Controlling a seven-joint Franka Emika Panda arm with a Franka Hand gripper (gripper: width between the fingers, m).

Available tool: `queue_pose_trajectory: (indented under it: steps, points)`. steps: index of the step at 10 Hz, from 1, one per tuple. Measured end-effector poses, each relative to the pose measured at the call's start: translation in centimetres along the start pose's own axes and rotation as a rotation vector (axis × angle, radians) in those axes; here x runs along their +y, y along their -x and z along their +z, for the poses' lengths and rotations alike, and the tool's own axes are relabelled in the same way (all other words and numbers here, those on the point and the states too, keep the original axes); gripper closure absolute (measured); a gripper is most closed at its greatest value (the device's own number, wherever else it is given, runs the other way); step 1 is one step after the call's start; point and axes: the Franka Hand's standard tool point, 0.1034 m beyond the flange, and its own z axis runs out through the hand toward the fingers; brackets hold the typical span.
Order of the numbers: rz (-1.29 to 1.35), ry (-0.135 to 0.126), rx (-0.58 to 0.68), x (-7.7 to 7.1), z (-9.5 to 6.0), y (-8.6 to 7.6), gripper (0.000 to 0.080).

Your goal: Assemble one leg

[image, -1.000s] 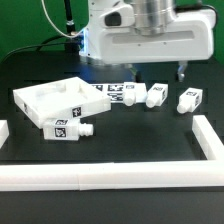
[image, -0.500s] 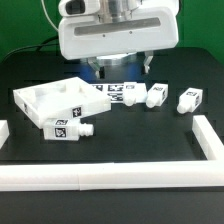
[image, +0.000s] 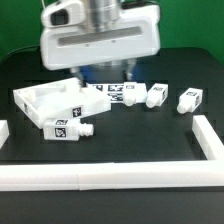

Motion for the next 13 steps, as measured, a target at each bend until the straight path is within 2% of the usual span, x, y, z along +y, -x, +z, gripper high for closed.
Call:
queue_pose_trajectory:
  steps: [1,2,3,7,8,9,10,11,12,13]
  points:
    - [-0.077,0.021,0.009,2.5,0.0,0.2,0.0151]
    - [-0.139,0.059,0.041,3.9,-0.3,0.0,0.0151]
    - [-0.160,0.094,0.078,4.5,-0.3,0.2,0.0151]
    - [-0.152,0.086,0.067,4.4,0.2,0.6,0.0151]
    - [-0.166,0.084,0.051,5.0,1.0,1.3,0.0151]
    - [-0.206,0.094,0.038,6.5,1.9,2.6,0.0151]
    - [-0.224,0.101,0.020,8.5,2.9,4.7,0.0151]
    - [-0.224,0.099,0.001,10.1,4.1,6.6,0.0151]
    - [-0.197,0.091,-0.017,11.2,5.3,8.2,0.0151]
    - [-0.190,0.094,-0.021,11.6,6.0,8.6,0.0151]
